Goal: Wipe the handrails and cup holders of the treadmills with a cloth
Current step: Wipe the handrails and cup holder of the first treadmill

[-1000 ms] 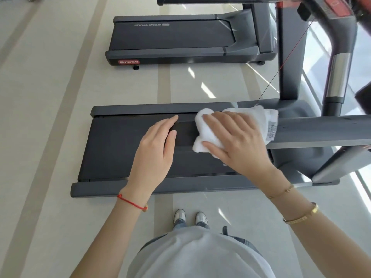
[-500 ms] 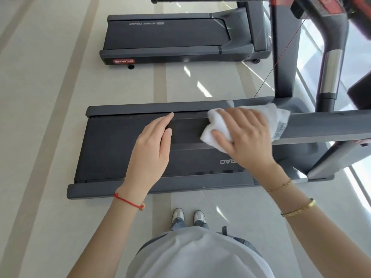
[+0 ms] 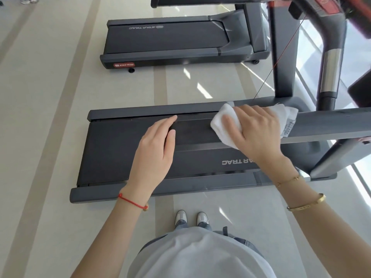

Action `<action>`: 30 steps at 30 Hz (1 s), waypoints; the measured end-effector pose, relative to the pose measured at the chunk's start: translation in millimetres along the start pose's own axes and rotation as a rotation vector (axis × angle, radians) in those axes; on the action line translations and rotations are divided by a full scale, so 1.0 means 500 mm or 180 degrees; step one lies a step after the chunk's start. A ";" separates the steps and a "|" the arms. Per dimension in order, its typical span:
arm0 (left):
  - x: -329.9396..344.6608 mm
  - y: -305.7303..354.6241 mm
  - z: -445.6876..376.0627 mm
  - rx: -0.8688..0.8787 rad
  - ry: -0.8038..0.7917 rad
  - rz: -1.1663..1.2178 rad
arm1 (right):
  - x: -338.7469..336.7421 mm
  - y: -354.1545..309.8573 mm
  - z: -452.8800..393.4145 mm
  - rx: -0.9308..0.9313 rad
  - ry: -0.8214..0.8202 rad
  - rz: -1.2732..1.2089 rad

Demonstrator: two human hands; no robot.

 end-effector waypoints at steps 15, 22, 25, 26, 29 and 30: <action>0.055 0.077 -0.026 0.0378 0.0124 -0.0638 | -0.019 0.097 0.023 0.0491 -0.0011 0.0081; 0.127 0.145 -0.044 0.0242 0.0289 -0.1053 | -0.012 0.087 0.040 -0.0530 -0.0355 -0.0300; 0.157 0.172 -0.050 0.0167 0.0416 -0.1083 | -0.035 0.186 0.034 -0.0194 -0.0473 -0.0115; 0.166 0.180 -0.051 0.0134 0.0423 -0.1105 | -0.037 0.213 0.026 0.0023 -0.0595 -0.0024; 0.192 0.200 -0.059 0.0101 0.0425 -0.1115 | -0.026 0.243 0.006 0.0256 -0.1298 0.0082; 0.199 0.206 -0.062 0.0106 0.0448 -0.1129 | -0.027 0.244 0.004 0.0120 -0.1304 0.0026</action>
Point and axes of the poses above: each hand's wrist, its own z-axis away from the middle knuckle, its own x-axis out of the palm, y = z × x, the point moved 1 cm from there along -z, towards the middle knuckle, and after that the axes turned 3 degrees about z, right-handed, at the moved point
